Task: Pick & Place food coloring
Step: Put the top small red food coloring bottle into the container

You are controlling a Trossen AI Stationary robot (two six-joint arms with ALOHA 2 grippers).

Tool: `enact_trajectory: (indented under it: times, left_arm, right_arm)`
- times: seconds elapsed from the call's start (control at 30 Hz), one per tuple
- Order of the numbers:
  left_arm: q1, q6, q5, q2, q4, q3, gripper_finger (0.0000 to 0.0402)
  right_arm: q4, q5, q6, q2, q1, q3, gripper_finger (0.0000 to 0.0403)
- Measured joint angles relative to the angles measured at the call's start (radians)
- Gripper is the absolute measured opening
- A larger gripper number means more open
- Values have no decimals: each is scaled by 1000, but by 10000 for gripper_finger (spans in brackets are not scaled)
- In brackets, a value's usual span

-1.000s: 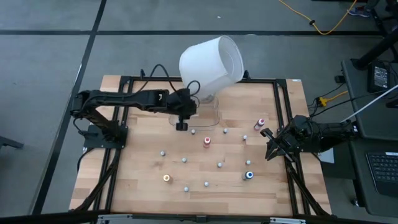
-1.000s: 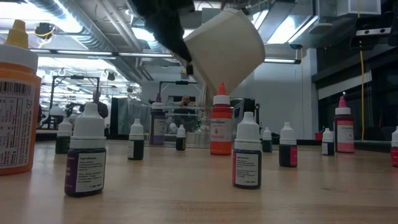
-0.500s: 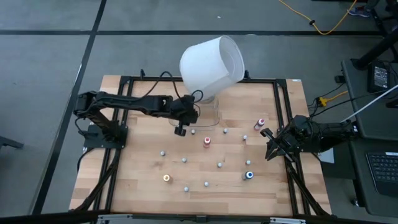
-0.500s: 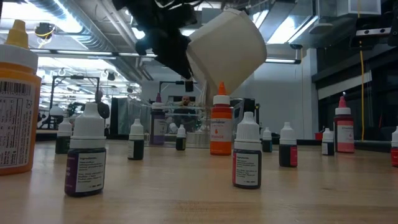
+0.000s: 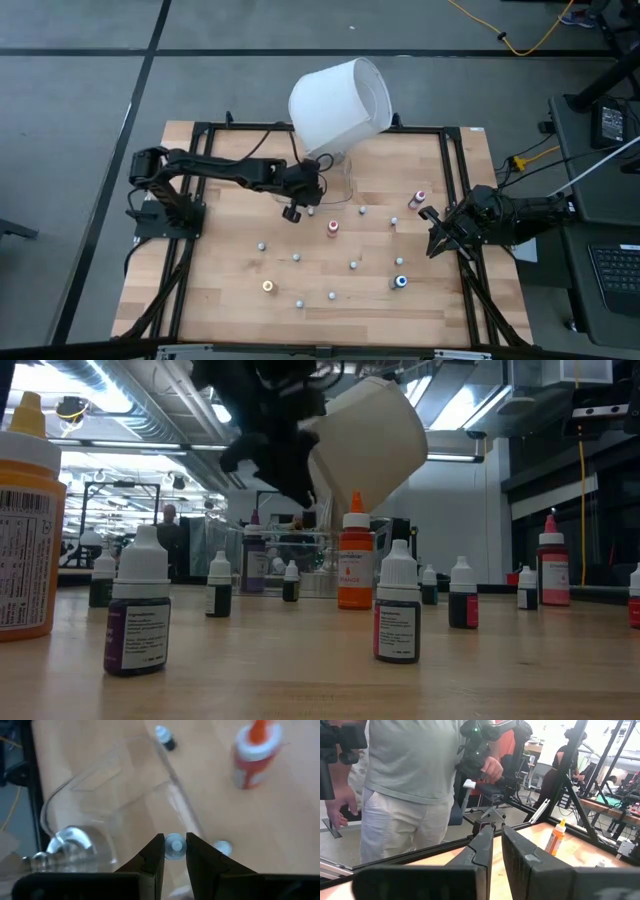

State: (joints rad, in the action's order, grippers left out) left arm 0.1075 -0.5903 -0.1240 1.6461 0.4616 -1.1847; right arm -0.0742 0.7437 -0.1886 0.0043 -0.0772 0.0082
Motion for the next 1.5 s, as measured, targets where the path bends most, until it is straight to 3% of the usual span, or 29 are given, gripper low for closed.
enact_trajectory:
  times: [1.5]
  left_arm:
    - [96,-61,149,184,-46,0,65]
  right_arm:
    - [1,0,0,2,0,0,44]
